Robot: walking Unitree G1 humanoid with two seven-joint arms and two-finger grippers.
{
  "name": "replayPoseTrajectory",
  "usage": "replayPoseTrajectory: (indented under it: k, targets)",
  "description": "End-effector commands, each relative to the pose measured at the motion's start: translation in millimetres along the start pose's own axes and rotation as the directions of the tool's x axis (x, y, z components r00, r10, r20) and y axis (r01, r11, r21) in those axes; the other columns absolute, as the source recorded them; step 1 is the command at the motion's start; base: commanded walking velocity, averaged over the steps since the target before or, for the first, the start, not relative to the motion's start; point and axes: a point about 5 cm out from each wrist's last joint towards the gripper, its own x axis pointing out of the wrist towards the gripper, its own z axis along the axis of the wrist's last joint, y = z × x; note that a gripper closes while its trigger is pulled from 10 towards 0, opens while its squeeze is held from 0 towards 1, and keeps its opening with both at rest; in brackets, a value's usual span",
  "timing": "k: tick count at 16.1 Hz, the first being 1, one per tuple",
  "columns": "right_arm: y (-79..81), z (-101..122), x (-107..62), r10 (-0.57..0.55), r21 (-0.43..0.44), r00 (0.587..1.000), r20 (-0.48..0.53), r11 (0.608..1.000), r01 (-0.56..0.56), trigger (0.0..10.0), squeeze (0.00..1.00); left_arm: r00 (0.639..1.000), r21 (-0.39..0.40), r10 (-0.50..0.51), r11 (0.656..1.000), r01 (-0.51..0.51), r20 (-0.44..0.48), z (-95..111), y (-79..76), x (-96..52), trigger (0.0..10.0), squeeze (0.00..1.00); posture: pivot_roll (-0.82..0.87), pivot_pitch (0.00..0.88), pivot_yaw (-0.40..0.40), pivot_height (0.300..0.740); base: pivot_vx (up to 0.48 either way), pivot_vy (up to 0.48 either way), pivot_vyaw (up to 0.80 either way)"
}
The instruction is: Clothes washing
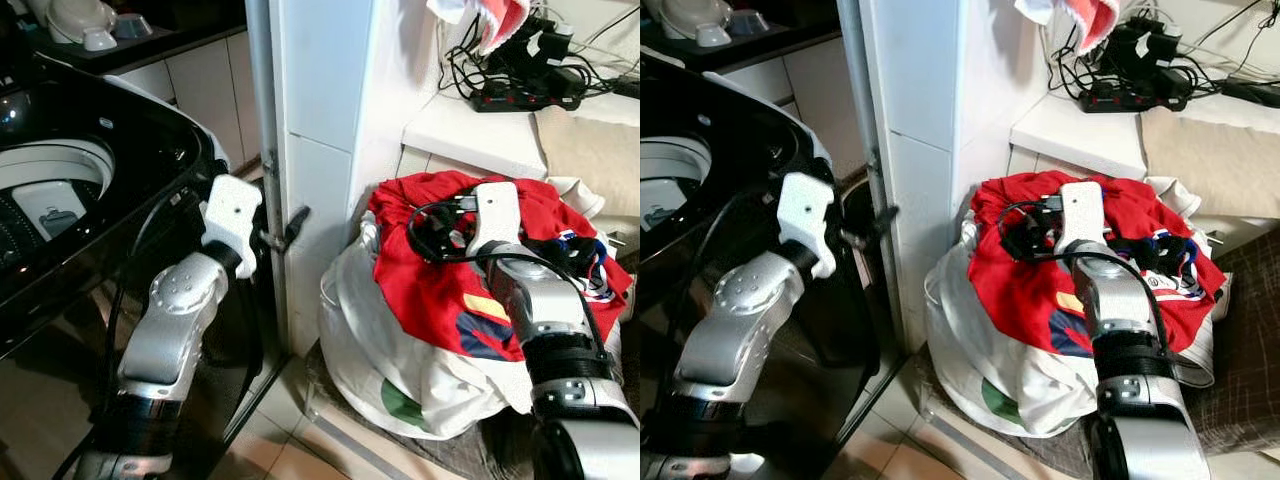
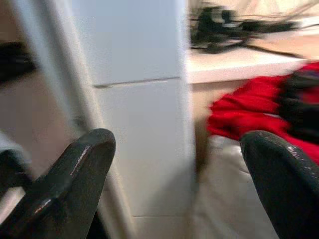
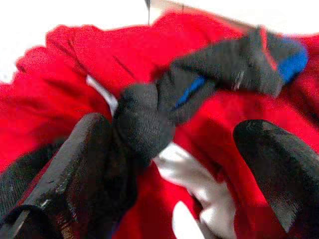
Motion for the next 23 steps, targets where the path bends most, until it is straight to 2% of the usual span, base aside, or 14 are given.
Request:
replayPoseTrajectory:
  k: [1,2,3,4,9,14,17,23]
  targets:
    - [1.2,-4,1.6,0.020,0.001,0.999,-0.038,1.000,-0.020,10.0,0.00,0.992,-0.021,-0.124,0.992,0.123,-0.008,1,-9.3,-3.6,10.0,0.00,-0.01,0.000,0.003,0.740,0.000,0.000,0.00]
    - [3.7,-10,2.0,0.042,-0.022,0.996,-0.085,0.999,-0.044,5.5,0.00,0.971,-0.028,-0.235,0.972,0.233,-0.049,-3,-15.6,-11.2,10.0,0.00,-0.01,0.000,0.003,0.740,0.000,0.000,0.00]
    - [5.2,-13,2.1,0.053,-0.036,0.992,-0.115,0.998,-0.058,4.3,0.00,0.940,-0.028,-0.329,0.944,0.328,-0.094,-8,-21.0,-19.8,10.0,0.00,-0.01,0.000,0.003,0.740,0.000,0.000,0.00]
    - [4.8,-14,2.6,0.052,-0.032,0.992,-0.116,0.998,-0.056,0.0,0.00,0.914,-0.034,-0.386,0.922,0.385,-0.123,-11,-24.2,-26.6,10.0,0.00,-0.01,0.000,0.003,0.740,0.000,0.000,0.00]
    - [6.1,-10,4.5,0.078,-0.035,0.993,-0.083,0.996,-0.081,0.0,0.00,0.897,-0.060,-0.426,0.905,0.422,-0.115,-8,-25.9,-29.1,10.0,0.00,-0.01,0.000,-0.001,0.740,0.000,0.000,0.00]
    - [0.5,-10,4.9,0.060,0.061,0.998,-0.032,0.996,-0.058,0.0,0.00,0.885,-0.075,-0.454,0.891,0.449,-0.104,-7,-29.5,-30.9,10.0,0.00,-0.01,0.000,0.002,0.740,0.000,0.000,0.00]
    - [1.4,-11,4.2,0.078,0.032,0.997,-0.025,0.997,-0.077,0.0,0.00,0.882,-0.094,-0.462,0.886,0.455,-0.091,-5,-31.0,-30.0,10.0,0.00,-0.02,0.000,0.007,0.740,0.000,0.000,0.00]
    - [3.5,-11,4.0,0.100,0.046,0.995,0.010,0.994,-0.101,0.0,0.00,0.884,-0.103,-0.460,0.886,0.451,-0.084,-5,-30.9,-30.4,10.0,0.00,-0.02,0.000,0.008,0.740,0.000,0.000,0.00]
